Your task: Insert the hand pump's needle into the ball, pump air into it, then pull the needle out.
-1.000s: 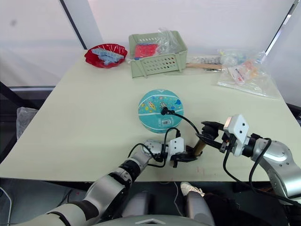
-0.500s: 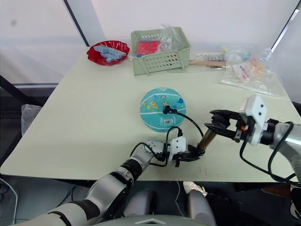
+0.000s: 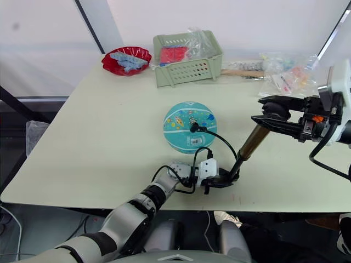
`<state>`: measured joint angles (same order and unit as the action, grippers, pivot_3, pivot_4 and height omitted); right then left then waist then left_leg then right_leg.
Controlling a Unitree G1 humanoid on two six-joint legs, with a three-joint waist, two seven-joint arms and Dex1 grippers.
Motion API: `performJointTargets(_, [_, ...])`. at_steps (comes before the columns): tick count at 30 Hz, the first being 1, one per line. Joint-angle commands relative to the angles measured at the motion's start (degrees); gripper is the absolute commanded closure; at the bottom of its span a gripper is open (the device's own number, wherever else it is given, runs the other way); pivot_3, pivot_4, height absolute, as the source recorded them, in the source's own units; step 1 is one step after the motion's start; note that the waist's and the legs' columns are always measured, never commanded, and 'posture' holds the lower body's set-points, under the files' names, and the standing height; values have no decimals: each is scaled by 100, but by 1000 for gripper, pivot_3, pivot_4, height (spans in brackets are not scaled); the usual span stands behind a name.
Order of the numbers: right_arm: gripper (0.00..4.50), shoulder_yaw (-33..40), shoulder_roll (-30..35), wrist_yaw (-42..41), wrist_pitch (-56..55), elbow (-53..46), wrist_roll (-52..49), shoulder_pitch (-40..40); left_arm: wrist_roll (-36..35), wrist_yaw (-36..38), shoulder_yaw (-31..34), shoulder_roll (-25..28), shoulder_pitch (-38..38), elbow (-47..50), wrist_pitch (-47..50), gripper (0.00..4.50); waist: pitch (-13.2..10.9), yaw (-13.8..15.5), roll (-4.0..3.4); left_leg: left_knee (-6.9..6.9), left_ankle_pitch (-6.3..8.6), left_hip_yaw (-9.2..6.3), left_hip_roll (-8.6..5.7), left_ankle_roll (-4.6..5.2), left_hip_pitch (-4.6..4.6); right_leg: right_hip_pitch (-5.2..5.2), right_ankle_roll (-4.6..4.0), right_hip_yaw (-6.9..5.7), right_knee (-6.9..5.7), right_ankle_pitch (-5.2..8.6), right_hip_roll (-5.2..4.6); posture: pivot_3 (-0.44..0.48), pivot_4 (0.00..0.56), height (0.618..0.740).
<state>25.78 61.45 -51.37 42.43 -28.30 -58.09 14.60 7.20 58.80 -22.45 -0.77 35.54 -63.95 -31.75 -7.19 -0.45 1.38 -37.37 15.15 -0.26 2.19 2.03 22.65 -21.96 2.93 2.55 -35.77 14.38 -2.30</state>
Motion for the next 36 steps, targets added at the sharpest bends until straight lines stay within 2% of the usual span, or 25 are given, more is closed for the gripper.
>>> performJointTargets(1, [2832,275,-86,162,-211,-184,363,-239,464,155,-256,309,-403,-598,277,3419,5,1,6,0,0,-1,1,0,0,0,0,-1,0,0,-4,0,150,736])
performJointTargets(9, [2832,-766,-758,209,-933,-327,1439,-1239,467,161,-261,309,-409,-587,277,3419,57,-33,39,8,0,-12,3,0,-24,23,-7,-12,-1,6,20,0,150,736])
performJointTargets(15, [2832,-1978,-1528,411,-1987,233,2760,-1716,475,161,-252,309,-425,-574,299,3419,85,-30,74,34,1,-12,6,-1,-67,45,-24,-14,-2,20,27,0,150,736])
performJointTargets(21, [2832,-2477,-1957,512,-2756,797,3538,-1909,475,152,-253,324,-425,-563,308,3419,98,-31,81,40,1,36,6,-1,-84,39,-26,34,-10,21,36,0,150,736])
performJointTargets(25, [2832,-2395,-1979,504,-2860,790,3526,-1895,471,162,-254,339,-435,-555,312,3419,101,-33,95,41,1,94,5,0,-94,24,-13,91,-11,13,46,0,150,736])
performJointTargets(30, [2832,-1896,-1718,401,-2553,417,3005,-1700,467,187,-259,357,-452,-547,314,3419,97,-25,103,40,2,158,11,0,-88,-12,4,136,-13,1,40,0,150,736])
performJointTargets(36, [2832,-661,-850,186,-1544,-195,1540,-956,415,264,-240,340,-446,-536,353,3419,79,3,89,32,9,230,4,1,-33,-97,46,201,-12,-27,30,0,150,736])
